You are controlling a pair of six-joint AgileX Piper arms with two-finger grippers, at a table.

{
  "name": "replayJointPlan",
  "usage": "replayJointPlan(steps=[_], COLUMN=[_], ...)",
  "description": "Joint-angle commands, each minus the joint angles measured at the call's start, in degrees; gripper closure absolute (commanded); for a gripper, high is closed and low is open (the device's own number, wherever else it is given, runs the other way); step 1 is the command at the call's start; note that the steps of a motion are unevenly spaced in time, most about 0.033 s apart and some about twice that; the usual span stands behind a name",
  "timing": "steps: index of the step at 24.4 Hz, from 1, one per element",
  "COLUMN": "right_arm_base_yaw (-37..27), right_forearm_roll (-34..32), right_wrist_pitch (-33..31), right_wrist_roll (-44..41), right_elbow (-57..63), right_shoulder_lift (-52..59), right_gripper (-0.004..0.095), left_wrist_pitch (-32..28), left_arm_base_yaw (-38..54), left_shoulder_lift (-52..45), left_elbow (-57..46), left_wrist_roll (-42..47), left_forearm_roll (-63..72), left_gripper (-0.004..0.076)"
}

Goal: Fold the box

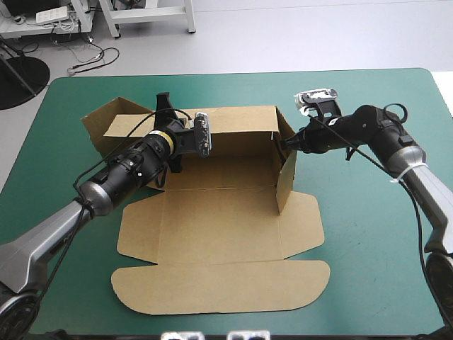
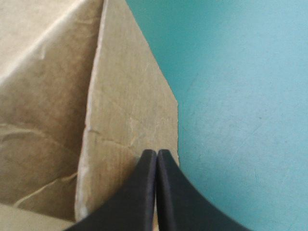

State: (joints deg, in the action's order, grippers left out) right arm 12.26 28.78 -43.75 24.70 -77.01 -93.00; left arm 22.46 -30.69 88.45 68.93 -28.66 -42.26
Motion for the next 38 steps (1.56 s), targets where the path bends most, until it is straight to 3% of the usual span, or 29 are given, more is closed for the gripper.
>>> replayJointPlan(steps=[1, 7, 12, 16, 19, 22, 25, 30, 38], right_arm_base_yaw=[-0.52, -0.52, -0.52, -0.52, -0.52, -0.52, -0.52, -0.14, 2.64], right_forearm_roll=[4.58, 15.14, 15.83, 14.03, 12.09, 11.38, 13.79, 24.90, 25.74], right_wrist_pitch=[3.54, 8.32, 9.99, 6.35, 4.35, 4.51, 6.99, 5.54, 6.16], right_wrist_roll=[3.67, 12.29, 15.78, 19.30, 21.34, 28.06, 34.01, 41.76, 43.47], right_elbow=[1.32, 9.35, 11.61, 11.49, 10.98, 10.88, 10.88, 10.88, 10.88], right_shoulder_lift=[4.59, 7.23, 8.34, 8.41, 8.41, 8.41, 7.77, 6.27, 5.78], right_gripper=[0.0923, 0.0923, 0.0923, 0.0917, 0.0778, 0.0550, 0.0520, 0.0520, 0.0520], left_wrist_pitch=[4.54, 4.67, 4.56, 4.31, 4.31, 4.21, 4.21, 4.14, 4.14], left_arm_base_yaw=[0.25, 0.25, 0.25, 0.25, 0.25, 0.25, 0.25, 0.25, 0.25], left_shoulder_lift=[-0.81, 0.40, 0.66, 0.66, 0.66, 0.66, 0.66, 0.66, 0.66], left_elbow=[0.19, 0.16, 0.16, 0.16, 0.16, 0.16, 0.16, 0.16, 0.16], left_wrist_roll=[1.31, 1.31, 1.31, 1.31, 1.31, 1.31, 1.31, 1.31, 1.56], left_forearm_roll=[1.59, 1.59, 1.59, 1.59, 1.59, 1.34, 1.34, 1.34, 1.34], left_gripper=[0.0734, 0.0734, 0.0734, 0.0734, 0.0734, 0.0734, 0.0734, 0.0734, 0.0734])
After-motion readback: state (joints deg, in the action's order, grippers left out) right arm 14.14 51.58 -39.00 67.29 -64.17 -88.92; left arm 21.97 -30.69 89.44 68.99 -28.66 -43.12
